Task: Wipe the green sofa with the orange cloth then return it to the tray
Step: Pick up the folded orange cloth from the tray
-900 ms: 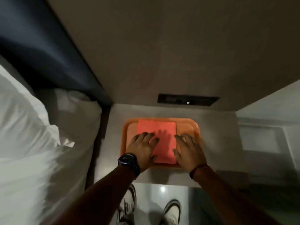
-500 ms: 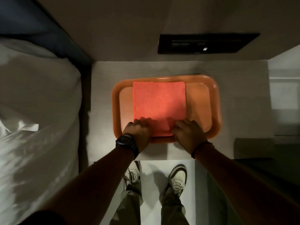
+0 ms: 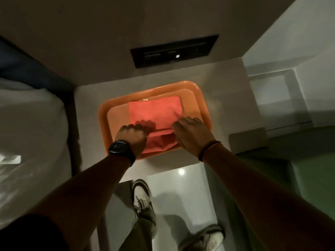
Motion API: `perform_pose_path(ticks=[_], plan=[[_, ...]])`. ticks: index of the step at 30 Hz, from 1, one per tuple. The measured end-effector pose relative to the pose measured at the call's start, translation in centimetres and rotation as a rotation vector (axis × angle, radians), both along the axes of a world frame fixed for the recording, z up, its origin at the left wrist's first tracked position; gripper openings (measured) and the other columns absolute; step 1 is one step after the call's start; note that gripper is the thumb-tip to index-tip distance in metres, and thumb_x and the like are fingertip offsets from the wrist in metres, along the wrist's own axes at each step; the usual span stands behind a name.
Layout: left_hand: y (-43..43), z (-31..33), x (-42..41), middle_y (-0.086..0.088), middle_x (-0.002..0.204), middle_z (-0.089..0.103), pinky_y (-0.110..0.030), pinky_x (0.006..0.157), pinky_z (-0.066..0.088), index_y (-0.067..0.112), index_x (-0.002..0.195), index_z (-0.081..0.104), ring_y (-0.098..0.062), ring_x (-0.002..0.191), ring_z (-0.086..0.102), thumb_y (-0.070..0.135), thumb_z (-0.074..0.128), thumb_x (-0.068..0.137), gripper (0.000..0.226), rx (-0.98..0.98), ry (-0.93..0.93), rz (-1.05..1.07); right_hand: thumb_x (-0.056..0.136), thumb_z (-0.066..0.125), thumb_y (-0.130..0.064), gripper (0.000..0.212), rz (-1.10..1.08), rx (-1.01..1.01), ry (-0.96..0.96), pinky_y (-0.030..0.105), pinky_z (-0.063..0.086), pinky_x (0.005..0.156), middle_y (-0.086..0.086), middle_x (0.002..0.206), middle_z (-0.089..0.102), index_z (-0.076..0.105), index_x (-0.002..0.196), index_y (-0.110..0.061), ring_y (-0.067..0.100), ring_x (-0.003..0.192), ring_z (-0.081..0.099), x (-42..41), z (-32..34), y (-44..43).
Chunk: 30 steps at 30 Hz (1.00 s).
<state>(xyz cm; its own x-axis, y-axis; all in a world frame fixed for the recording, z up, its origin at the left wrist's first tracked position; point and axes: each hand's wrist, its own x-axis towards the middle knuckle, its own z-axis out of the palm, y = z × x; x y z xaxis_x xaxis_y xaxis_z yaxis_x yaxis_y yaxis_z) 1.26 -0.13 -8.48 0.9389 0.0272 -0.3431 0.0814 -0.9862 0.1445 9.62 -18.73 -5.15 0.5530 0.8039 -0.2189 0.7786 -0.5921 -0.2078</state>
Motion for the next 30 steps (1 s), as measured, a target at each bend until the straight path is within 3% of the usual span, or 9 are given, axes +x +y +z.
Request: perform_pose_path(ticks=[5, 10, 13, 16, 21, 24, 26, 27, 30], plan=[[-2.1, 0.9, -0.4, -0.009, 0.101, 0.064, -0.039, 0.084, 0.045, 0.022, 0.115, 0.055, -0.029, 0.088, 0.059, 0.027, 0.042, 0.092, 0.027, 0.156, 0.183, -0.016, 0.089, 0.053, -0.023, 0.025, -0.257, -0.058, 0.264, 0.045, 0.038, 0.097, 0.015, 0.125, 0.055, 0.058, 0.109, -0.009, 0.033, 0.114, 0.050, -1.1, -0.4, -2.0], [-2.1, -2.1, -2.3, 0.003, 0.144, 0.041, -0.042, 0.101, 0.041, 0.045, 0.139, 0.026, -0.025, 0.117, 0.050, 0.025, 0.040, 0.094, 0.051, -0.131, 0.317, 0.031, 0.088, 0.049, -0.028, 0.035, -0.597, 0.121, 0.392, 0.038, 0.047, 0.084, 0.024, 0.109, 0.063, 0.060, 0.109, -0.002, 0.037, 0.103, 0.057, -2.0, -2.7, -3.3], [-1.9, -2.9, -2.3, 0.005, 0.127, 0.054, -0.039, 0.085, 0.052, 0.042, 0.133, 0.034, -0.021, 0.097, 0.059, 0.035, 0.043, 0.093, 0.041, -0.179, 0.226, 0.014, 0.092, 0.047, -0.032, 0.033, -0.774, 0.100, 0.427, 0.042, 0.048, 0.084, 0.022, 0.103, 0.063, 0.058, 0.101, -0.003, 0.038, 0.100, 0.058, -1.6, -4.2, -2.9], [-1.5, -3.0, -1.7, 0.004, 0.097, 0.062, -0.038, 0.069, 0.055, 0.034, 0.122, 0.038, -0.020, 0.072, 0.061, 0.050, 0.041, 0.090, 0.036, -0.132, 0.144, -0.063, 0.091, 0.047, -0.046, 0.040, -0.843, -0.129, 0.420, 0.050, 0.037, 0.096, 0.014, 0.114, 0.059, 0.055, 0.108, -0.011, 0.036, 0.112, 0.051, -1.0, -5.7, -1.6], [-1.5, -2.6, 1.4, -0.006, 0.120, 0.057, -0.041, 0.085, 0.047, 0.023, 0.126, 0.045, -0.027, 0.099, 0.055, 0.044, 0.042, 0.086, 0.046, 0.034, 0.060, -0.100, 0.097, 0.042, -0.029, 0.035, -1.002, -0.151, 0.534, 0.046, 0.031, 0.105, 0.013, 0.132, 0.053, 0.042, 0.128, -0.012, 0.033, 0.123, 0.048, 0.3, -7.8, 0.2], [-2.6, -1.5, 3.9, -0.010, 0.134, 0.049, -0.045, 0.093, 0.039, 0.022, 0.128, 0.049, -0.032, 0.115, 0.045, 0.041, 0.052, 0.084, 0.048, 0.027, 0.017, -0.108, 0.087, 0.061, -0.030, 0.035, -1.013, 0.044, 0.632, 0.041, 0.046, 0.094, 0.014, 0.118, 0.063, 0.056, 0.115, -0.010, 0.033, 0.111, 0.058, 0.3, -6.4, 0.3], [-3.1, -0.6, 5.7, -0.010, 0.144, 0.038, -0.050, 0.099, 0.033, 0.024, 0.138, 0.037, -0.034, 0.125, 0.036, 0.039, 0.066, 0.076, 0.070, -0.022, -0.033, -0.175, 0.079, 0.070, -0.025, 0.022, -0.913, 0.188, 0.639, 0.038, 0.050, 0.085, 0.016, 0.102, 0.067, 0.065, 0.095, -0.011, 0.030, 0.098, 0.062, 0.3, -4.6, 0.2], [-3.5, 0.2, 6.6, -0.009, 0.148, 0.033, -0.051, 0.102, 0.029, 0.025, 0.142, 0.029, -0.034, 0.129, 0.031, 0.039, 0.072, 0.071, 0.084, -0.018, -0.048, -0.243, 0.077, 0.072, -0.024, 0.013, -0.832, 0.233, 0.632, 0.033, 0.047, 0.079, 0.013, 0.091, 0.066, 0.062, 0.079, -0.017, 0.026, 0.087, 0.059, 0.4, -3.5, -0.3], [-5.7, 3.3, 9.1, -0.002, 0.150, 0.031, -0.050, 0.108, 0.019, 0.030, 0.144, 0.022, -0.029, 0.135, 0.023, 0.046, 0.076, 0.063, 0.100, 0.084, -0.020, -0.467, 0.075, 0.075, -0.015, 0.046, -0.604, 0.251, 0.668, 0.021, 0.034, 0.069, -0.007, 0.064, 0.043, 0.034, 0.056, -0.028, 0.008, 0.059, 0.040, 1.3, 1.6, -2.5]])
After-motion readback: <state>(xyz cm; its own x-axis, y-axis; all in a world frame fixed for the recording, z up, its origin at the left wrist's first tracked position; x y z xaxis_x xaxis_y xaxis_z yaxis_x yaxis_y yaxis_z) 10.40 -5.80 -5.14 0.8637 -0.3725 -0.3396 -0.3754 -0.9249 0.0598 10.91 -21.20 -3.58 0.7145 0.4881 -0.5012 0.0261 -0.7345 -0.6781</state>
